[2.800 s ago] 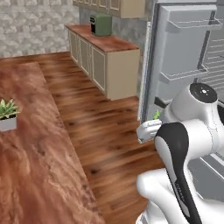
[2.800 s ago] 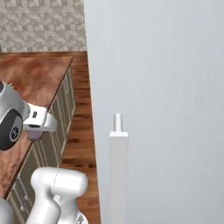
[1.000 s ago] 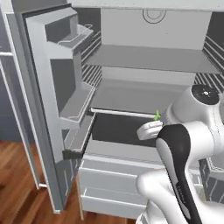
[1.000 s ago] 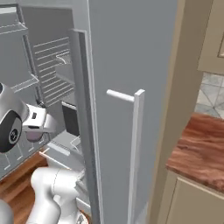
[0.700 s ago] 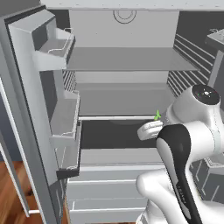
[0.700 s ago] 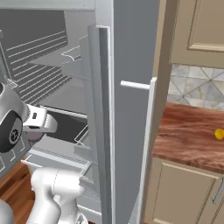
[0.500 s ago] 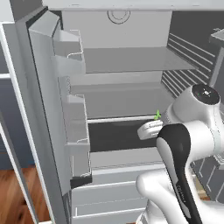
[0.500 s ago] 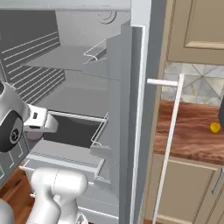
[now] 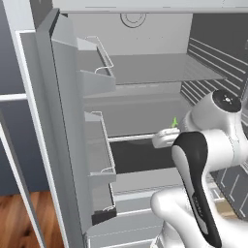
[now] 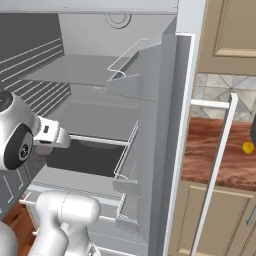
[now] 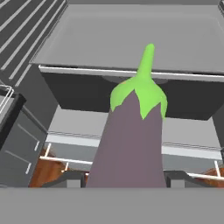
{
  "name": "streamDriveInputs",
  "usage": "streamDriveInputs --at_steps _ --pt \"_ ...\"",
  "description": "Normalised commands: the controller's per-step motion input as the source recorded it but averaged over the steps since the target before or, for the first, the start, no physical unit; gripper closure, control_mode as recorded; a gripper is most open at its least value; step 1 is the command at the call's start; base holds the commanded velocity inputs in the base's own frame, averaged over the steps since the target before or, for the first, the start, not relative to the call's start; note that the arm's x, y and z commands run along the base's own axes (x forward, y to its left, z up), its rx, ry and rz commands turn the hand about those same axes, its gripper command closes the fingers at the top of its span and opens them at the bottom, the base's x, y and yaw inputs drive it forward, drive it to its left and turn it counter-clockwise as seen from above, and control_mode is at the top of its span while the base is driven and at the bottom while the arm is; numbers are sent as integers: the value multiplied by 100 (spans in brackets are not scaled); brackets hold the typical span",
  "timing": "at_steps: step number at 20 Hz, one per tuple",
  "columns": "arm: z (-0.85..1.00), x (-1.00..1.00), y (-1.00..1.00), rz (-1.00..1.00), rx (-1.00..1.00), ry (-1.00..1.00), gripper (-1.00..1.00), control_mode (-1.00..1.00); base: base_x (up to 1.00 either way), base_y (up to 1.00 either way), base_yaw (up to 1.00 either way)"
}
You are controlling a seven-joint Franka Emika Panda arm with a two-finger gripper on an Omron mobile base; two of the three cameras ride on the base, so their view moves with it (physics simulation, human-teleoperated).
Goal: Place the beer on the top shelf of the fridge to keep it out of children's reach, and place the eggplant and mango on lower shelves for easy access.
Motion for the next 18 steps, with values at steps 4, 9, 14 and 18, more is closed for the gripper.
streamDriveInputs --at_steps 4,9,14,18 --pt "-4 62 -20 0 13 -11 100 -100 0 0 0" --pt "-22 71 -4 0 5 -8 100 -100 0 0 0" --pt "-33 84 0 0 0 -4 100 -100 0 0 0" --pt "-22 84 0 0 0 4 100 -100 0 0 0"
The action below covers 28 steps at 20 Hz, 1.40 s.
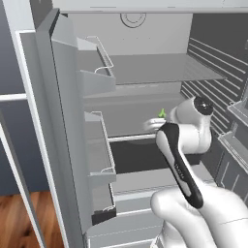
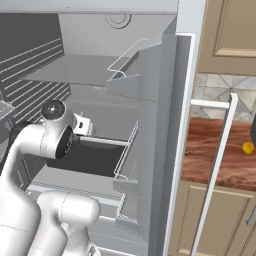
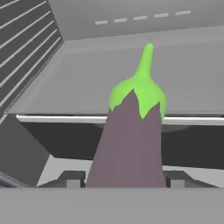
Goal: Place the beer on the top shelf of the fridge to keep it out of children's reach, and place the eggplant and mango on lower shelves for easy access.
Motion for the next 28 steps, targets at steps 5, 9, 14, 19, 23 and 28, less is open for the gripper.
streamDriveInputs --at_steps 5,9,14,19,23,28 --pt "-24 82 1 0 0 2 100 -100 0 0 0" --pt "-25 84 9 0 0 0 100 -100 0 0 0" --pt "-28 82 9 0 0 0 100 -100 0 0 0" --pt "-21 87 2 0 0 0 100 -100 0 0 0" --pt "-4 91 0 0 0 0 -100 -100 0 0 0" --pt "0 54 3 0 0 -1 -100 -100 0 0 0"
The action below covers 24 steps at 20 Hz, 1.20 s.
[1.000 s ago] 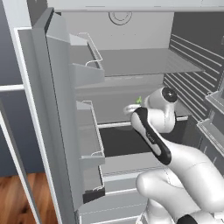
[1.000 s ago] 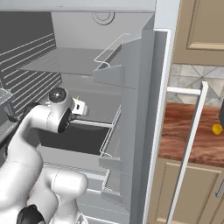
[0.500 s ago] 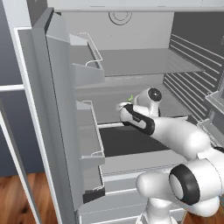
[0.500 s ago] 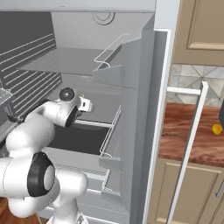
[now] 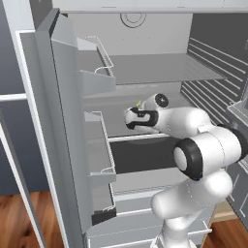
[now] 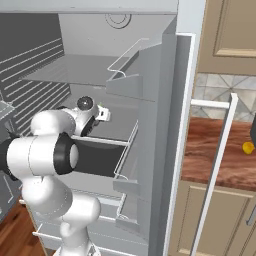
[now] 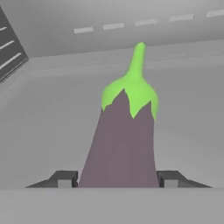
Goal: Place the beer on the top shelf of the fridge to keep it out of children's reach, and place the eggplant and mango on lower shelves for easy access.
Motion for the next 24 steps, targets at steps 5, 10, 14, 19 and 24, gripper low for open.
streamDriveInputs --at_steps 5,10,14,19,24 --pt "7 0 6 0 -2 -9 -100 -100 0 0 0" --pt "35 -51 0 -1 -7 -4 -100 -100 0 0 0" --pt "32 -100 -4 -3 -11 3 -100 -100 0 0 0" --pt "94 -91 0 0 -11 11 -100 -100 0 0 0" --pt "83 -100 0 0 -8 13 -100 -100 0 0 0"
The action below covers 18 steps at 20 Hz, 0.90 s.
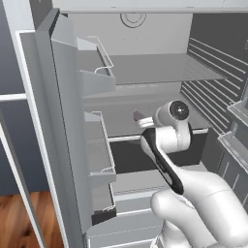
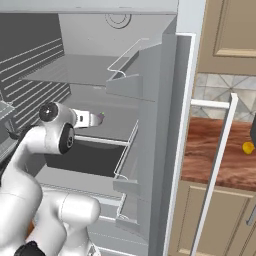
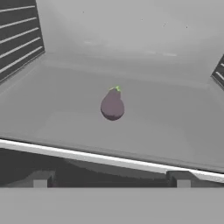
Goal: Place the beer on the top shelf of the fridge to keep it out of children's reach, and place the eggplant and mango on lower shelves for easy access.
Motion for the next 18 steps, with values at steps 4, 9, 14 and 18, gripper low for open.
streamDriveInputs --at_steps 4,9,14,18 --pt "33 -100 0 0 -9 17 -100 -100 0 0 0" --pt "9 -96 -8 3 -5 8 -100 -100 0 0 0" --pt "33 -71 -3 0 -1 1 -100 -100 0 0 0" --pt "32 -56 0 0 -1 0 -100 -100 0 0 0"
